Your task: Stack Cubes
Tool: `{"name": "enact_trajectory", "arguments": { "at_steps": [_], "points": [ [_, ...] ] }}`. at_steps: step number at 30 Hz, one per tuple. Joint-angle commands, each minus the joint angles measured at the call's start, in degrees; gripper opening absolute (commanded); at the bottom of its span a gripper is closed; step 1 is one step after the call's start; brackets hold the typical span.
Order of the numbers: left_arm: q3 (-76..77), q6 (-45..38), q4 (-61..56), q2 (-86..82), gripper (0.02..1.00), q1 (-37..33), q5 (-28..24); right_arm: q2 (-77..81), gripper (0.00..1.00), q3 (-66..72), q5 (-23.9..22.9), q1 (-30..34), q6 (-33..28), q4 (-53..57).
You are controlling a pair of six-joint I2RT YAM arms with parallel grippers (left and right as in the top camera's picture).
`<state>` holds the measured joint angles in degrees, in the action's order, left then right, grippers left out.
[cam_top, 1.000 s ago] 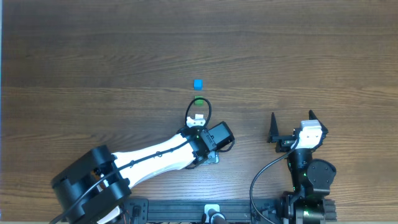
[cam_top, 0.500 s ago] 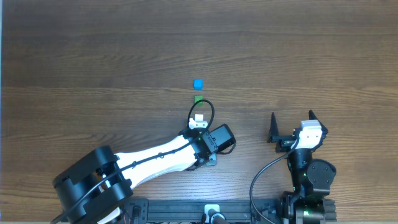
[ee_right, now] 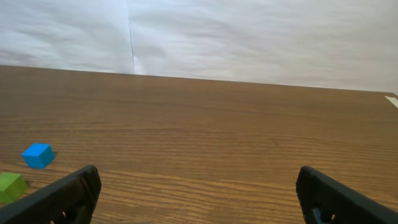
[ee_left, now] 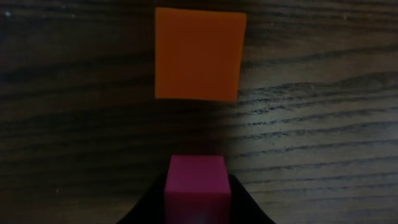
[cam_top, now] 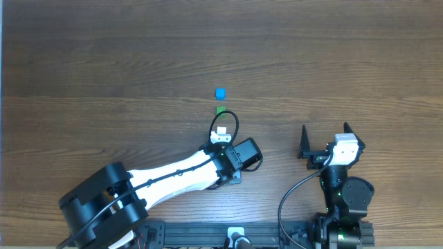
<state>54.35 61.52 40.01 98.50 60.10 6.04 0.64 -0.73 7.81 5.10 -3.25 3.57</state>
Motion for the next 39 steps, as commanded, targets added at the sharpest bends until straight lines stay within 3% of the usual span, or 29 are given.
{"name": "enact_trajectory", "arguments": {
  "at_steps": [1,7,15,24,39],
  "points": [
    [0.7,0.1,0.0,0.3,0.097,0.2,0.3,-0.4,0.993,0.4,-0.2,-0.3,-0.2,0.1],
    [4.3,0.2,4.7,-4.1,0.040,0.0,3.1,-0.4,0.991,0.4,-0.2,-0.3,-0.2,0.1],
    [25.8,-3.3,21.5,-3.3,0.040,-4.8,7.1,-0.4,0.993,0.4,-0.2,-0.3,-0.2,0.1],
    [30.1,-8.9,20.6,5.6,0.038,-13.0,2.5,-0.4,0.993,0.4,-0.2,-0.3,-0.2,0.1],
    [30.0,-11.7,19.3,13.3,0.038,-15.0,-0.7,-0.4,0.993,0.4,-0.2,-0.3,-0.2,0.1]
  ]
}}
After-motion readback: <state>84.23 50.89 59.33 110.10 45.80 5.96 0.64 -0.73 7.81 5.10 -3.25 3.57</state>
